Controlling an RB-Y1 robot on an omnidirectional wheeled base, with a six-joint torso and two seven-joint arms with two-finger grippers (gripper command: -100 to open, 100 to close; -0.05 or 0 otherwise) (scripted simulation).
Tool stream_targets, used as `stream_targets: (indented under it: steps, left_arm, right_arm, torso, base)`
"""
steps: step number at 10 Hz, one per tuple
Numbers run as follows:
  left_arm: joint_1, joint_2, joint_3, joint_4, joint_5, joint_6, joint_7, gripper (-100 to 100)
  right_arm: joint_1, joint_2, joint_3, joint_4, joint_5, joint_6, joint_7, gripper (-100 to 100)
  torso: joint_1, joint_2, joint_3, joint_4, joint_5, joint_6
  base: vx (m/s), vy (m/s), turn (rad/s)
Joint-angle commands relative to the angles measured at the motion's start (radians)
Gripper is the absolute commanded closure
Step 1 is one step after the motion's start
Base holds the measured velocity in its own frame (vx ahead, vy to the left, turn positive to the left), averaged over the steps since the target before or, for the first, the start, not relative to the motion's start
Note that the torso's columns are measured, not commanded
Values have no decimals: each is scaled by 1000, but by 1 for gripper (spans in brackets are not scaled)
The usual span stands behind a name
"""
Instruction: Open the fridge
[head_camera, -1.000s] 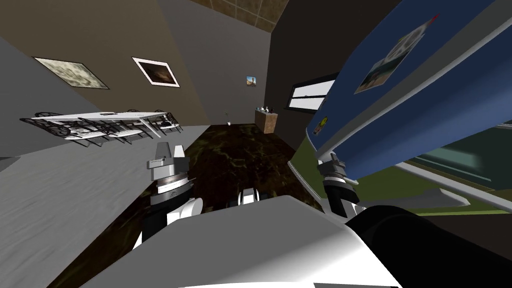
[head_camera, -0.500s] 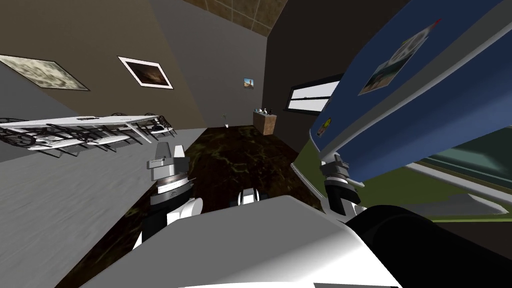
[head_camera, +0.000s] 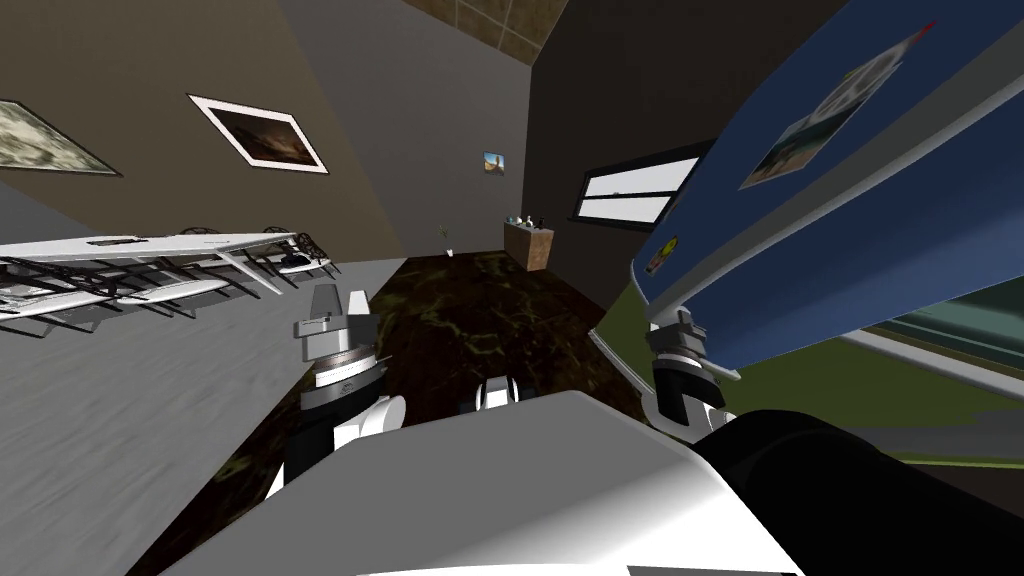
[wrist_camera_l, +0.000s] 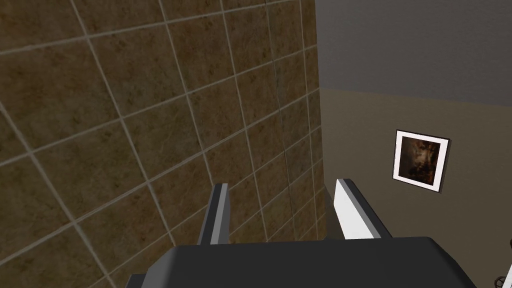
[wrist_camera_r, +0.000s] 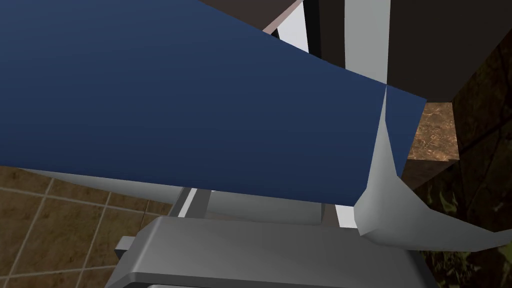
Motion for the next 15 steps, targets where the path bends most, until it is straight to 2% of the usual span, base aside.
stream_targets:
  steps: [1, 2, 3, 4, 6, 9, 12, 13, 14, 15]
  left_arm:
    - [0, 0, 0, 0, 0, 0, 0, 0]
    - [0, 0, 0, 0, 0, 0, 0, 0]
    - [0, 0, 0, 0, 0, 0, 0, 0]
    - [0, 0, 0, 0, 0, 0, 0, 0]
    - [-1, 0, 0, 0, 0, 0, 0, 0]
    - [-1, 0, 0, 0, 0, 0, 0, 0]
    - [0, 0, 0, 0, 0, 0, 0, 0]
    - [0, 0, 0, 0, 0, 0, 0, 0]
    - [0, 0, 0, 0, 0, 0, 0, 0]
    - [0, 0, 0, 0, 0, 0, 0, 0]
  right_arm:
    - [-18, 2, -18, 3, 8, 20, 3, 100]
    - [-31, 9, -31, 8, 16, 33, 7, 100]
    - [15, 1, -19, -41, -10, 70, 6, -100]
    - [15, 1, -19, -43, -10, 70, 6, -100]
    - [52, -13, -17, -94, -34, 120, 6, -100]
    - [108, -33, -15, -169, -69, 194, 6, -100]
    - [127, -40, -14, -197, -81, 218, 6, -100]
    - [146, -47, -13, -223, -93, 243, 6, -100]
    - [146, -47, -13, -223, -93, 243, 6, -100]
    - [164, -54, -12, -248, -105, 268, 6, -100]
  torso:
    - [-1, 0, 0, 0, 0, 1]
    - [-4, 0, -1, 1, 1, 0]
    - [-2, -1, -1, 0, 0, 1]
    - [-2, 7, 5, 1, -2, 1]
    - [-3, 14, 9, 4, 0, 4]
    - [11, 1, -1, 3, 9, 1]
    - [13, 3, -3, 6, 17, -1]
    - [13, 4, -2, 7, 18, 0]
    - [14, 5, -2, 8, 19, -1]
    - [14, 6, -2, 8, 20, 1]
  base:
    - [223, 123, -56]
    - [229, 168, -82]
    - [101, 87, 91]
    - [-8, -14, 92]
    - [-55, -52, 60]
    - [-22, -16, 78]
    - [0, 6, 30]
    - [-4, -6, 70]
    - [1, -16, 40]
    - [-7, -3, 37]
